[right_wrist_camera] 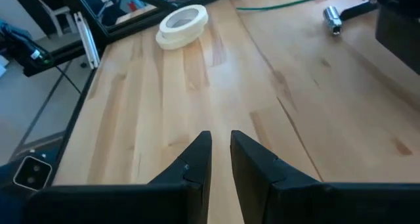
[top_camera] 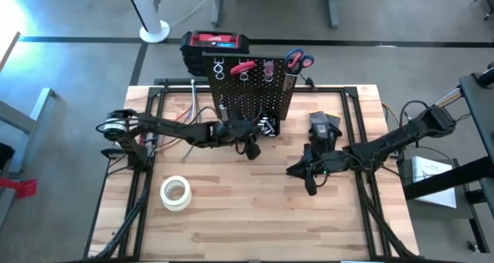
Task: Hang tools onto peg board
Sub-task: Put the socket into the black bin on the peg board, then put the extension bar into the black bin on the peg board, then return to Home Position
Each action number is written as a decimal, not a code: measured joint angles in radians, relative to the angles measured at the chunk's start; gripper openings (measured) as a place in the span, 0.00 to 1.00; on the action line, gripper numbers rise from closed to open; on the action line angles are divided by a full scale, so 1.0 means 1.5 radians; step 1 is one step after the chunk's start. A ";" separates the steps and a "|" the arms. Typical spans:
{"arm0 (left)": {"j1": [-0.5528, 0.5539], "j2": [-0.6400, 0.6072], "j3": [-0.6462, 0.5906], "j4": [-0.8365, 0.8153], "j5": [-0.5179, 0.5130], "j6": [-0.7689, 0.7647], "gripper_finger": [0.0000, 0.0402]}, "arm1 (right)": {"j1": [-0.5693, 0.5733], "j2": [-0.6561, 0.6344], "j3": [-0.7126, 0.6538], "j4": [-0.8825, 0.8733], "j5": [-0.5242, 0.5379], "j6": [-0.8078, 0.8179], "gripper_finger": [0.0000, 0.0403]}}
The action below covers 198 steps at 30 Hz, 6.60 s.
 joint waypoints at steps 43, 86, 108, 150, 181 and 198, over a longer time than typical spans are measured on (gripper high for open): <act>-0.022 -0.270 -0.351 -0.099 -0.037 0.180 0.58 | 0.014 0.008 0.005 0.006 0.015 -0.013 0.15; 0.170 -0.025 -0.215 -0.161 0.167 0.224 0.54 | 0.014 0.008 0.005 0.000 0.008 0.003 0.16; 0.070 -0.051 -0.206 -0.195 0.259 0.064 0.18 | 0.017 0.008 0.004 0.006 0.007 0.031 0.08; 0.022 -0.052 0.156 -0.277 0.081 0.053 0.75 | 0.086 0.008 0.004 0.027 0.044 0.087 0.08; -0.214 -0.605 -0.389 0.089 -0.025 0.013 0.57 | 0.084 -0.278 0.020 0.119 0.076 -0.372 0.02; -0.213 -0.760 -0.538 0.202 -0.023 0.070 0.57 | 0.084 -0.519 -0.002 -0.126 0.176 -0.337 0.00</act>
